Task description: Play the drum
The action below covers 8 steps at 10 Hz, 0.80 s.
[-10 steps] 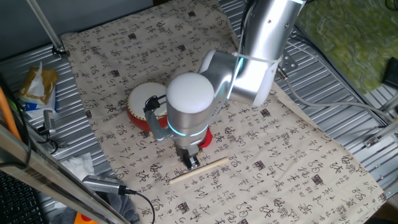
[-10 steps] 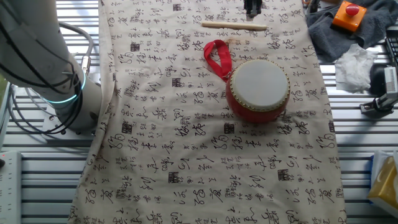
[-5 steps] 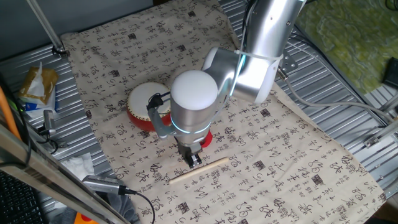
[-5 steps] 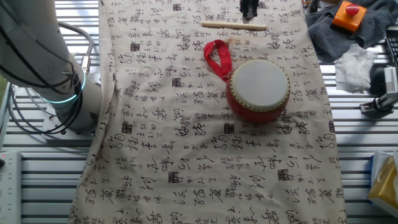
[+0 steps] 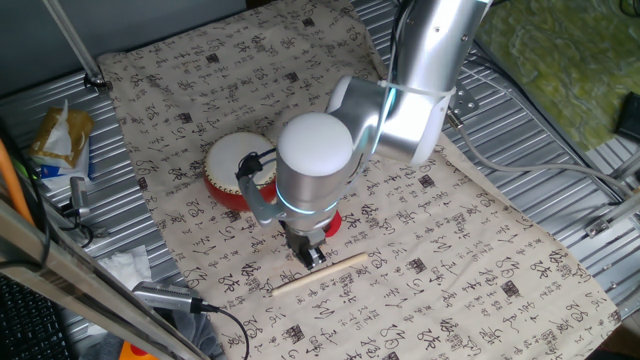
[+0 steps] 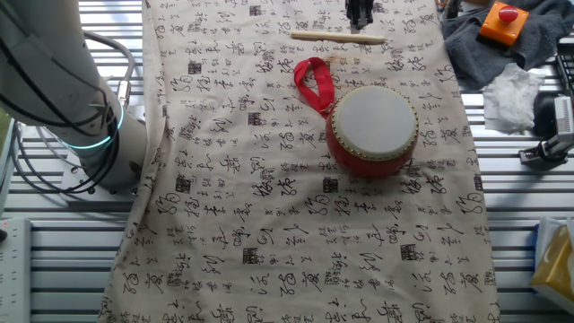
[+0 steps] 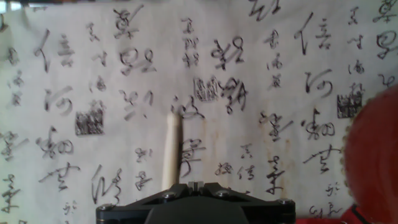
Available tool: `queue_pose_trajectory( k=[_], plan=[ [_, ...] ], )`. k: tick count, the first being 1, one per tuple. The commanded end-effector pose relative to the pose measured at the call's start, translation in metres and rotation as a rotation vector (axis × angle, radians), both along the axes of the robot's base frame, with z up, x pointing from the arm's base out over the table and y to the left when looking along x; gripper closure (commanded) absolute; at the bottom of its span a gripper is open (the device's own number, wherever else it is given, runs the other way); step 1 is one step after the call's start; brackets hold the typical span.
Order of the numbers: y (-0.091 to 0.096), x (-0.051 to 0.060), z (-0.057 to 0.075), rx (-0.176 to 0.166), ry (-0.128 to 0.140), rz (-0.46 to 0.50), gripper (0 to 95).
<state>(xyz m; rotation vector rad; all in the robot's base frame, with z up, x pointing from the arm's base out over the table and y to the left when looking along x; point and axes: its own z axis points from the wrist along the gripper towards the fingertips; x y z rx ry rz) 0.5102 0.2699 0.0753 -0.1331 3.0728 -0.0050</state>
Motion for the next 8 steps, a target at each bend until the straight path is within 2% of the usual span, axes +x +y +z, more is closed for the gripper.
queue_pose_trajectory(
  k=[1, 3, 8],
  plan=[
    [0.0013, 0.0013, -0.0011, -0.004, 0.004, 0.053, 95.0],
    [0.0013, 0.0013, -0.0011, -0.007, 0.004, 0.101, 95.0],
    [0.0013, 0.0013, -0.0011, -0.009, 0.003, 0.145, 95.0]
  ],
)
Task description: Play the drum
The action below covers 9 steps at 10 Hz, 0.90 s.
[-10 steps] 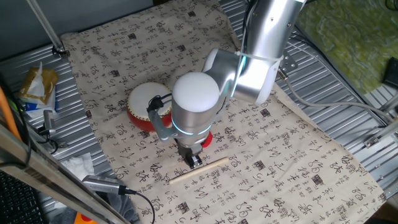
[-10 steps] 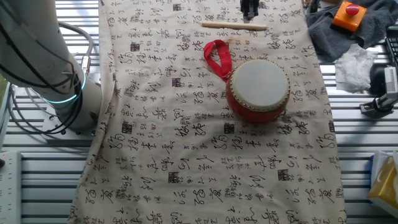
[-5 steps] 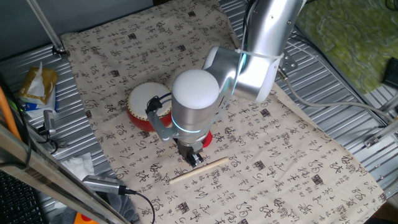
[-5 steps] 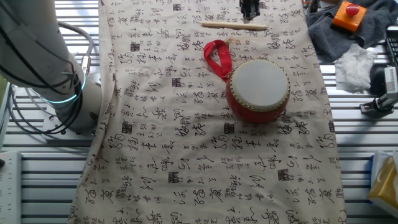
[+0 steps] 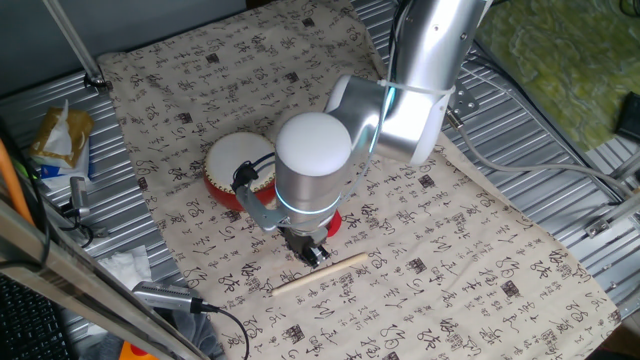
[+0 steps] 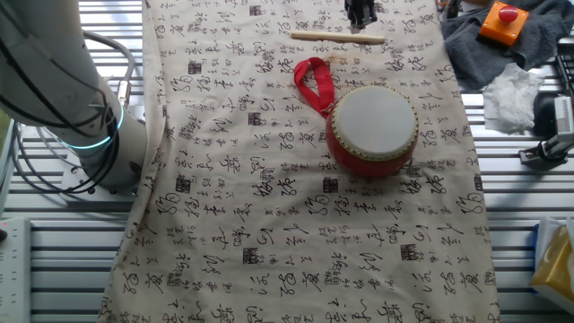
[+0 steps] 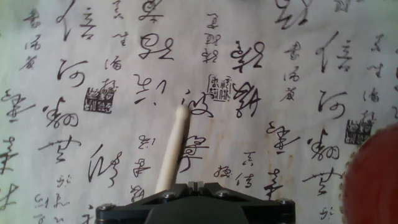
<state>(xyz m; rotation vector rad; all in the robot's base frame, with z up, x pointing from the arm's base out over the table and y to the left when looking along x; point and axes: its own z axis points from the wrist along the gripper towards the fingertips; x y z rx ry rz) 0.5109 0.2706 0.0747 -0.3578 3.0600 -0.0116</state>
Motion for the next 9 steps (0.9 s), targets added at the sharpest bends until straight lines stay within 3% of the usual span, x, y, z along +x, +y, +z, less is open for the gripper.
queue_pose_trajectory(
  k=[1, 4, 6, 9],
  plan=[
    [0.001, 0.001, 0.000, 0.000, -0.002, -0.008, 95.0],
    [0.001, 0.000, 0.001, 0.002, 0.001, -0.010, 95.0],
    [0.001, -0.002, 0.003, -0.002, 0.017, -0.014, 95.0],
    [0.009, -0.019, 0.001, 0.002, 0.023, -0.043, 95.0]
  ],
)
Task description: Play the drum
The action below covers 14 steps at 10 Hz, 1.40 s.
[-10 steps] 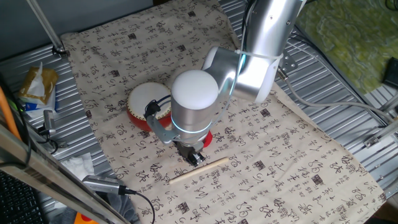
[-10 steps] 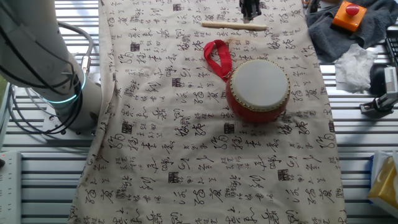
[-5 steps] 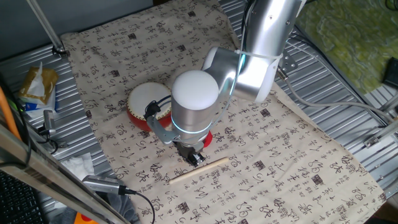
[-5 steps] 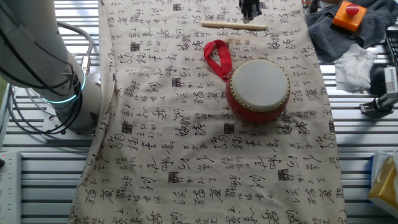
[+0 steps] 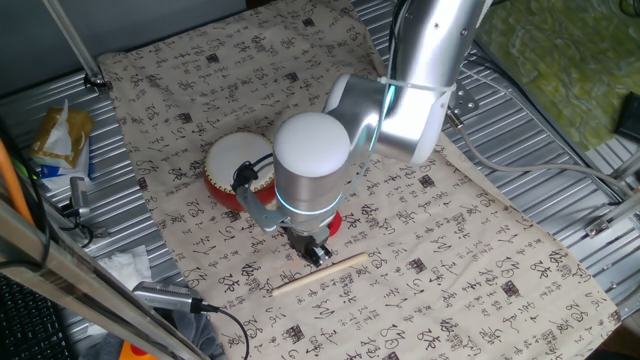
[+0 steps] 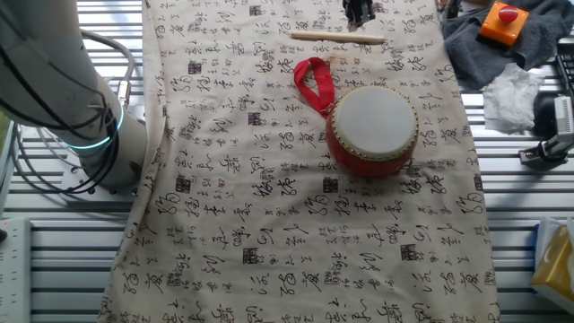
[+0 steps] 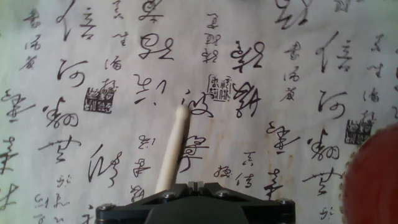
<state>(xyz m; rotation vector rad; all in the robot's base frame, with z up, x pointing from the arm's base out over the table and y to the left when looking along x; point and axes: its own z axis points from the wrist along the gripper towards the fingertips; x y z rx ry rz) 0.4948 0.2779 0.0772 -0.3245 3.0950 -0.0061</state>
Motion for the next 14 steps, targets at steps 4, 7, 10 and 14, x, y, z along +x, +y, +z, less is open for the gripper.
queue_pose_trajectory(
  k=[4, 7, 10, 14],
  plan=[
    [0.018, -0.019, -0.004, 0.002, -0.012, -0.054, 95.0],
    [0.031, -0.024, -0.008, 0.006, -0.016, -0.098, 95.0],
    [0.039, -0.026, -0.013, 0.011, -0.023, -0.123, 57.0],
    [0.040, -0.025, -0.014, 0.016, -0.036, -0.116, 38.0]
  ],
)
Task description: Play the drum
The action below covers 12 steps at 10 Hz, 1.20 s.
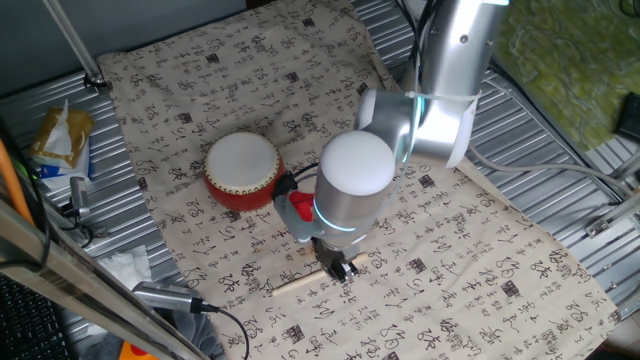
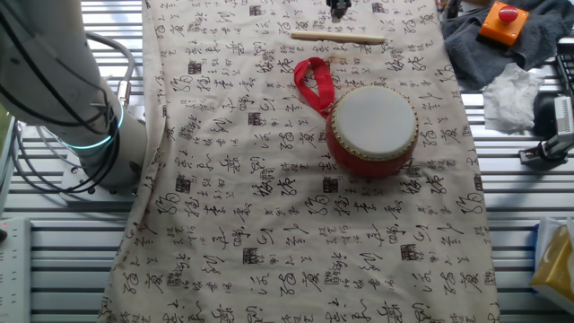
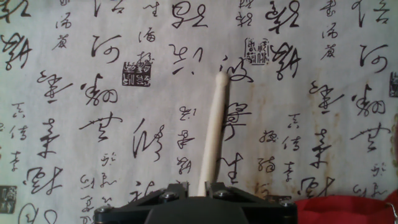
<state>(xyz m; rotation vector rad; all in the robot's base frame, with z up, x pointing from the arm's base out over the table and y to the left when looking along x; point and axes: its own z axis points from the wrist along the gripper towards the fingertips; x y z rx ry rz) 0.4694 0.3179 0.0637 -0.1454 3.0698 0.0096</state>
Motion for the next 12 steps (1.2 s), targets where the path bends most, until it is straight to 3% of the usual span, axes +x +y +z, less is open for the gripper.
queue_pose_trajectory(
  k=[1, 6, 7, 12],
  plan=[
    [0.000, 0.001, -0.002, 0.007, -0.005, -0.008, 38.0],
    [0.000, 0.001, -0.014, 0.027, -0.007, -0.035, 38.0],
    [-0.001, 0.001, -0.015, 0.028, -0.007, -0.038, 57.0],
    [-0.003, 0.000, -0.027, 0.047, -0.016, -0.032, 57.0]
  ],
)
